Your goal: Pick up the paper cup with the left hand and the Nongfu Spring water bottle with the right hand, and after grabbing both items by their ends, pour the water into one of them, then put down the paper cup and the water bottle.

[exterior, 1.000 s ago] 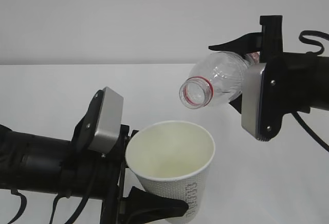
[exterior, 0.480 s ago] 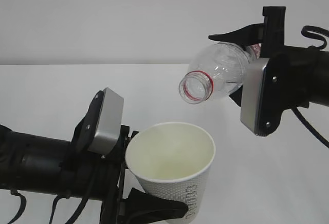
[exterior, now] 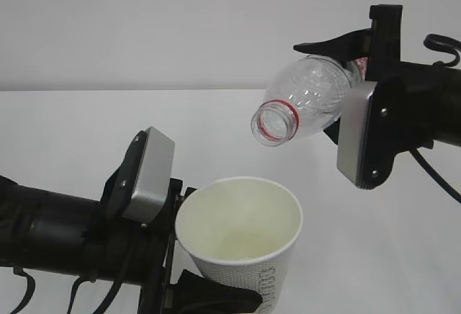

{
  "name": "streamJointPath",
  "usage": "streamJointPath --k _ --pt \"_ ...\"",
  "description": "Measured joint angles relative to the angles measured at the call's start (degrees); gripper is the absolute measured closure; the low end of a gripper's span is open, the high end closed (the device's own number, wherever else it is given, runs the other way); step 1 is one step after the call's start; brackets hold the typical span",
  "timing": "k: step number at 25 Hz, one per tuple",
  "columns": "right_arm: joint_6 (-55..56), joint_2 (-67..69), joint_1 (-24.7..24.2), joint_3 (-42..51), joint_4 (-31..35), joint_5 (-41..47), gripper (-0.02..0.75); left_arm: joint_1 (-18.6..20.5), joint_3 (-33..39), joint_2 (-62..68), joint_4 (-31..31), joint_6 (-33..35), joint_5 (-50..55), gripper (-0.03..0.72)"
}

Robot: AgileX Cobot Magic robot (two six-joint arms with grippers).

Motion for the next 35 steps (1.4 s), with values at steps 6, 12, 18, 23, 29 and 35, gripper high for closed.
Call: streamJointPath --k 6,12,18,23,29,35 --pt "-0.9 0.0 0.0 0.0 0.2 -1.0 0.217 0.0 0.0 0.0 0.3 0.0 0.0 0.160" --pt "-2.2 0.0 0.0 0.0 0.2 -1.1 0.217 0.0 0.0 0.0 0.4 0.0 0.0 0.160" --pt "-5.1 0.0 0.0 0.0 0.9 -1.7 0.217 0.0 0.0 0.0 0.4 0.0 0.0 0.160" --pt "-6.6 0.0 0.0 0.0 2.0 -1.9 0.217 0.0 0.0 0.0 -1.6 0.0 0.1 0.160" --pt "-8.0 0.0 0.0 0.0 3.1 -1.9 0.217 0.0 0.0 0.0 -2.3 0.3 1.5 0.160" --pt "-8.4 0.0 0.0 0.0 3.6 -1.9 0.217 0.0 0.0 0.0 -2.8 0.3 1.5 0.160"
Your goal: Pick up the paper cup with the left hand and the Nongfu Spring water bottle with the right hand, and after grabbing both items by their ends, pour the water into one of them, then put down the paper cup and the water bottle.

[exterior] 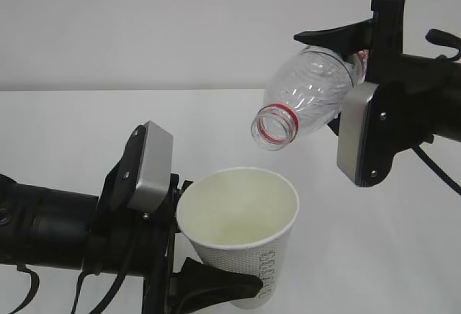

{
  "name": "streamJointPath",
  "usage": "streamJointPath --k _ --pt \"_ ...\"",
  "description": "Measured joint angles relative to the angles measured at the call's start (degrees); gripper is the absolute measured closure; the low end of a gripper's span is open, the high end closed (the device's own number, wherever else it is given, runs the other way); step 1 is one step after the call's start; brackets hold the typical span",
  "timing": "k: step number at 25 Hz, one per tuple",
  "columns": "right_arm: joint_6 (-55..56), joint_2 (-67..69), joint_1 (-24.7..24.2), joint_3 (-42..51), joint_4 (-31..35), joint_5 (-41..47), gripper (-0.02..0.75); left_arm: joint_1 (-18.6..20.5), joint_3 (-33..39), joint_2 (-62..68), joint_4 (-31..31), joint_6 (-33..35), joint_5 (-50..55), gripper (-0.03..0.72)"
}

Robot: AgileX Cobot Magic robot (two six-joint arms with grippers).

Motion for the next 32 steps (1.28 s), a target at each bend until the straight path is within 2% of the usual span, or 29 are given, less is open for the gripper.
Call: streamJointPath --k 32 --pt "-4.0 0.0 0.0 0.0 3.3 0.0 0.217 0.0 0.0 0.0 -1.1 0.1 -1.5 0.160"
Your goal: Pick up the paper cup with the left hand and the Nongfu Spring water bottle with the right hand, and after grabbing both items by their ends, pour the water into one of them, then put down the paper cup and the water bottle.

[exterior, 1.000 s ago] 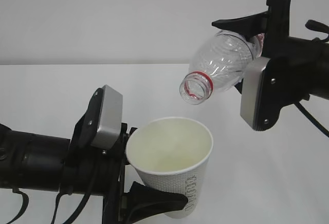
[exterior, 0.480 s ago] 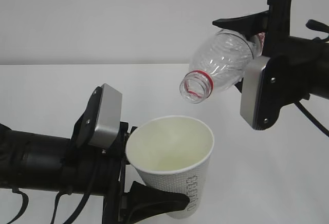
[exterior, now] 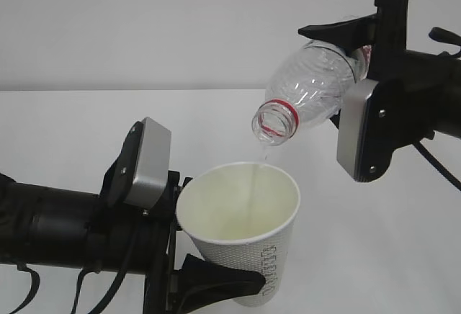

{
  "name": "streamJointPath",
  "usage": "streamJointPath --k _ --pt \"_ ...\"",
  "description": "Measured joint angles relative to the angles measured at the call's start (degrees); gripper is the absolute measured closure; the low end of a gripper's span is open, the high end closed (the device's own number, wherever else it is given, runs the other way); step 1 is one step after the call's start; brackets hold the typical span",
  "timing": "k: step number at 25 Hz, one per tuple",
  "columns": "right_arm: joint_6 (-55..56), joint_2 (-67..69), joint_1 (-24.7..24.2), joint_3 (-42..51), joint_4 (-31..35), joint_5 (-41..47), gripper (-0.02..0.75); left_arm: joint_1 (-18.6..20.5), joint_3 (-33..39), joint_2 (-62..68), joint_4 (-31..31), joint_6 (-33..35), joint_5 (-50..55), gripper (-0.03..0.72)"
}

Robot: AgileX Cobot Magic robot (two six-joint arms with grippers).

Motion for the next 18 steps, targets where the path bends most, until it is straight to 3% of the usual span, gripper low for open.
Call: streamJointPath --k 18 --pt "-2.0 0.0 0.0 0.0 0.7 0.0 0.217 0.0 0.0 0.0 -0.2 0.1 0.0 0.160"
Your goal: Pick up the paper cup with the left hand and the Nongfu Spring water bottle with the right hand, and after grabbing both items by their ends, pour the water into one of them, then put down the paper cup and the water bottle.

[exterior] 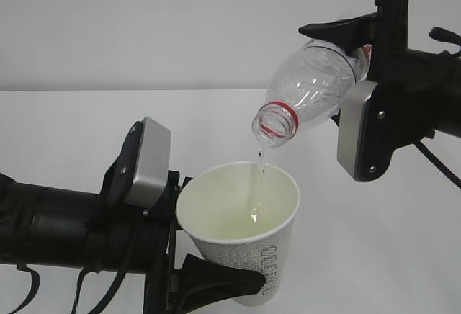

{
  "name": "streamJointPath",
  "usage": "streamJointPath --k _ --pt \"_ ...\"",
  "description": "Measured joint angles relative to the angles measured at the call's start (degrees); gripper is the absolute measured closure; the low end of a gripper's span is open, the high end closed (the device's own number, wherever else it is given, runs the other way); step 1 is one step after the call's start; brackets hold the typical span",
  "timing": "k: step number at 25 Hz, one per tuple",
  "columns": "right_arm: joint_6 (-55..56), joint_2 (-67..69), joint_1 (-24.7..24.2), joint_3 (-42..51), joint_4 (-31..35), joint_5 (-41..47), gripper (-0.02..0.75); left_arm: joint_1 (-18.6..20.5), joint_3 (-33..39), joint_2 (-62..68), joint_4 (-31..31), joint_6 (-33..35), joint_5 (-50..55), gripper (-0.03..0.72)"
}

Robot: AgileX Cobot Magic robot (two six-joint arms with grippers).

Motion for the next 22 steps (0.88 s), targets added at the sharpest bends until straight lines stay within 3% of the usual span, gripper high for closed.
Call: streamJointPath --k 22 --pt "-0.4 0.0 0.0 0.0 0.3 0.0 0.217 0.0 0.0 0.0 0.1 0.0 0.2 0.160"
